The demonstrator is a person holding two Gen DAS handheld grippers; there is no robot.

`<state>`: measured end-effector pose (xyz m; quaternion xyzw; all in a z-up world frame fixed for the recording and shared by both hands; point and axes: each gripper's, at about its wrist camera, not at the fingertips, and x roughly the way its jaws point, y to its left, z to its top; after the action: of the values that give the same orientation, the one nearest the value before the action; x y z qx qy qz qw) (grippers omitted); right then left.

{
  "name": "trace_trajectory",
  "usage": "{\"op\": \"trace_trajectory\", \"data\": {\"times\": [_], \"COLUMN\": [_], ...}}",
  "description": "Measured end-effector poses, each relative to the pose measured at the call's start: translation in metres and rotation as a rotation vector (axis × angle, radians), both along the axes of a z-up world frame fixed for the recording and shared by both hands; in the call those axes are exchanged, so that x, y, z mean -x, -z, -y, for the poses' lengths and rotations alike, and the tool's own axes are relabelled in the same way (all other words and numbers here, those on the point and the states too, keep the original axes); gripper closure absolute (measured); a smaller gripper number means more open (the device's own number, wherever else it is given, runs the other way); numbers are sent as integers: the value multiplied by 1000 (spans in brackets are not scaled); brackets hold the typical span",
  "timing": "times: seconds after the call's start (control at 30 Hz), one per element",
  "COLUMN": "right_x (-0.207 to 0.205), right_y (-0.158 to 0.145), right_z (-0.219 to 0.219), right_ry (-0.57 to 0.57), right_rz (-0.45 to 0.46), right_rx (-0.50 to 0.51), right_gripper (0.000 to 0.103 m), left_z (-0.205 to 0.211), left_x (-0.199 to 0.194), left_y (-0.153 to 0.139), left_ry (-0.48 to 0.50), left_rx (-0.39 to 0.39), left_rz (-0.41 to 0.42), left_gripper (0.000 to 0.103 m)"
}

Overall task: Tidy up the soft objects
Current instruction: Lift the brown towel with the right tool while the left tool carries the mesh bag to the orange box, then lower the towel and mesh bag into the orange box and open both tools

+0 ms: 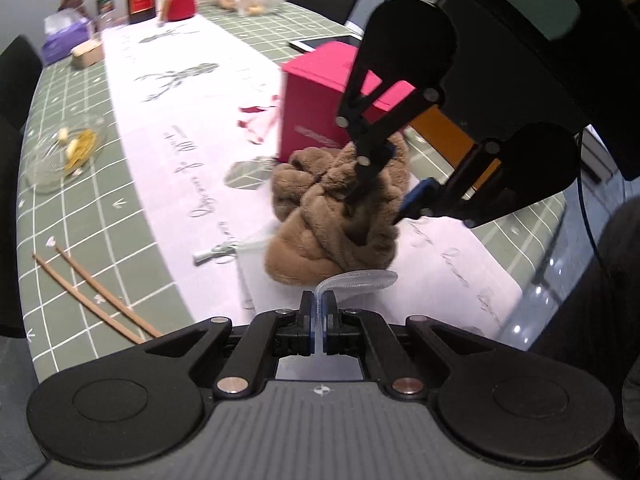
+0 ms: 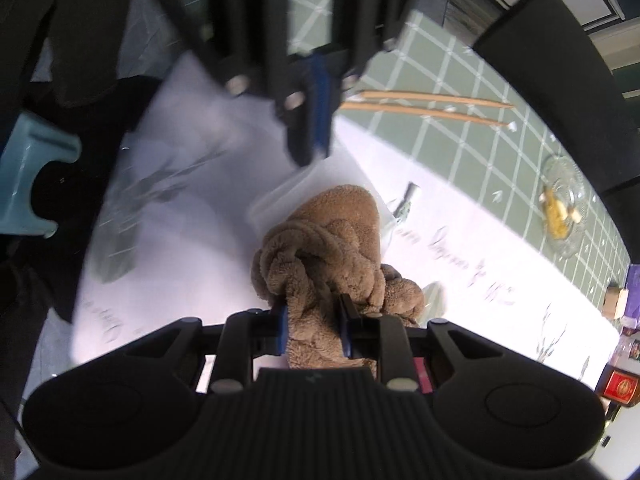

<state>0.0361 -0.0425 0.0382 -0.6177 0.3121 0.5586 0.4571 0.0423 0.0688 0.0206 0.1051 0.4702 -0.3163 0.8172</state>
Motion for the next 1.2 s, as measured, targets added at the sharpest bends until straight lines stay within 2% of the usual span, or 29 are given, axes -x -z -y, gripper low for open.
{"op": "trace_trajectory", "data": {"times": [0.3,0.57,0.77,1.0,1.2], "right_x": [50,82,87,77,57], "right_y": [-14,-51,-82,-124,-141], "right_z": [57,122,168,225,271], "right_ry": [10,67,154,273,379], "right_rz": [48,89,136,216,257], "right_rx": [15,-13,-46,-59,-60], "right_gripper": [80,80,80,80,80], "left_z": [46,87,129,192,243], "left_x": [30,44,37,11,-14], "left_y": [-27,-61,-96,-147,-161], "left_ry": [98,184,237,282,292], "left_rx": [-32,-8,43,112,178], "left_rz": [32,77,145,243,294], "left_gripper": [100,100,100,100,100]}}
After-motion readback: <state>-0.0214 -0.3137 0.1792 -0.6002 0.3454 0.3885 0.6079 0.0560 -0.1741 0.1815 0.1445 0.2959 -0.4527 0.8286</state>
